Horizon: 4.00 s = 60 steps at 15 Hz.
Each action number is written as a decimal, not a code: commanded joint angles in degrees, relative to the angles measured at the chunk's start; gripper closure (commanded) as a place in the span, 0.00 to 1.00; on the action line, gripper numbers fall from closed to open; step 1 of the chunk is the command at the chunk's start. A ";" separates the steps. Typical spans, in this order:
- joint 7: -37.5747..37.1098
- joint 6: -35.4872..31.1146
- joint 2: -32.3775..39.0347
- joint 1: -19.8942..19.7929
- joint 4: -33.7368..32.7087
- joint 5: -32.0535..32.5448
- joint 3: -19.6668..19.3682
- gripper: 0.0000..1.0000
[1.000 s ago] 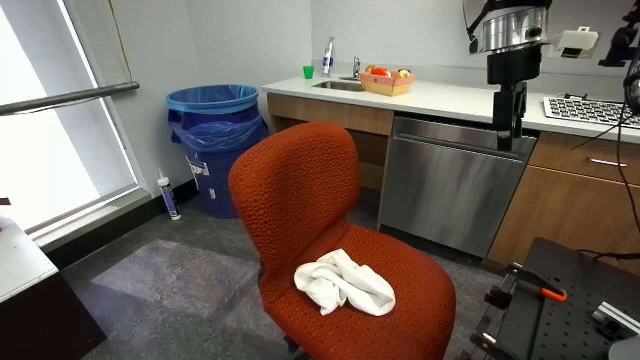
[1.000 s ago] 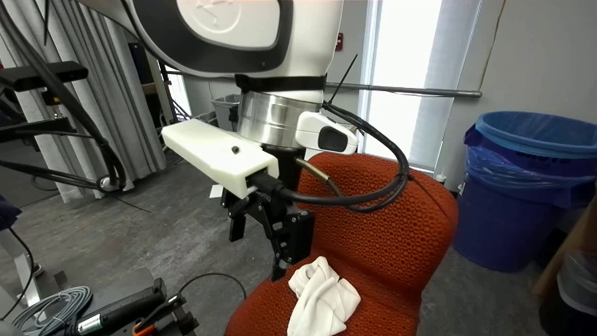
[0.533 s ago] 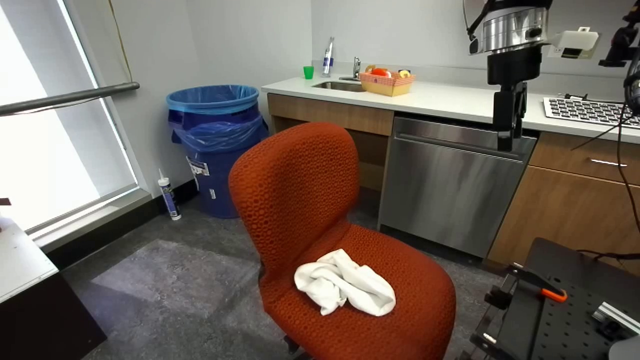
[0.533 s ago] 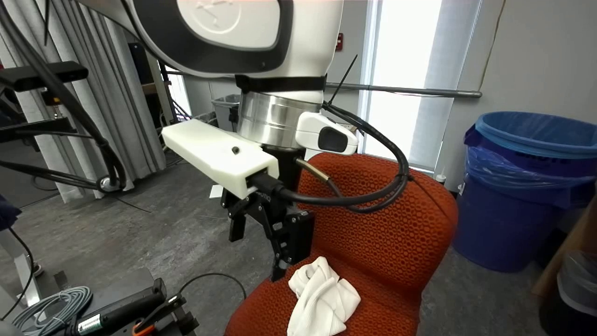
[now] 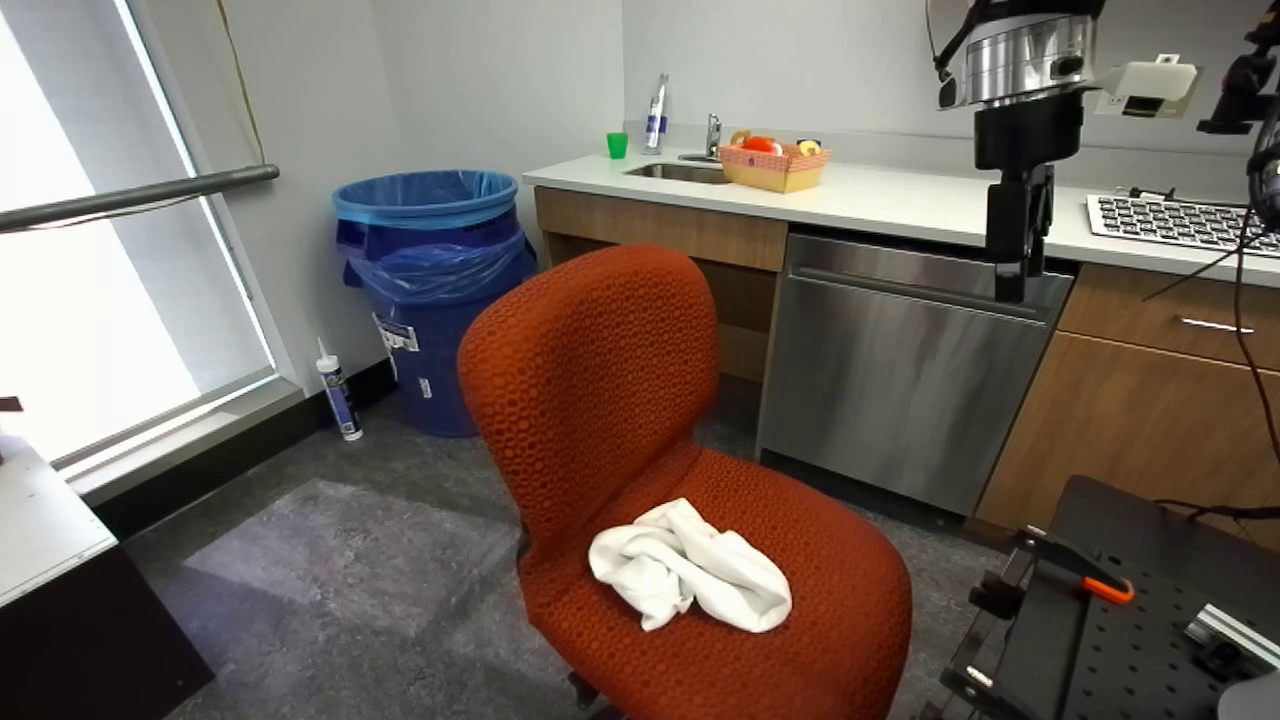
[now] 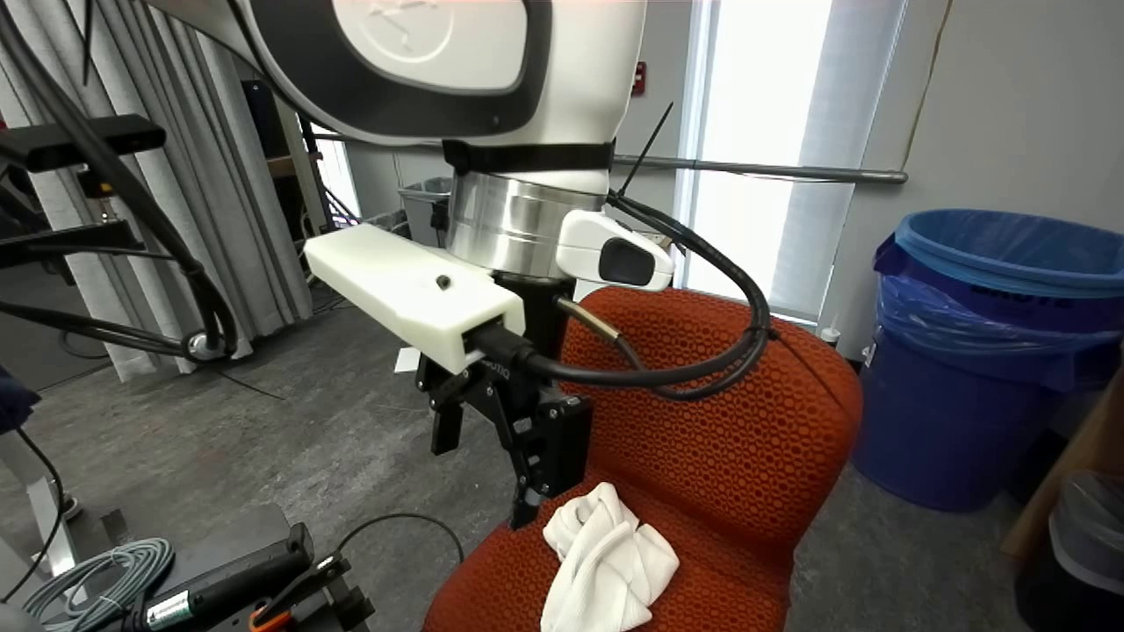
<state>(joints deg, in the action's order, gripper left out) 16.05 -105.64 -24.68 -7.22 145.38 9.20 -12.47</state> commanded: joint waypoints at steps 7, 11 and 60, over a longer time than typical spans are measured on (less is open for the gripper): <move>0.27 -10.82 1.95 -0.07 1.55 -0.30 -0.08 0.00; 1.22 -26.24 6.78 1.50 2.84 -2.36 0.26 0.00; -10.43 -55.07 78.66 8.31 -38.60 -2.60 9.72 0.00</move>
<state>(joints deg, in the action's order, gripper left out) 6.45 -157.88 47.59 1.68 112.14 6.45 -3.52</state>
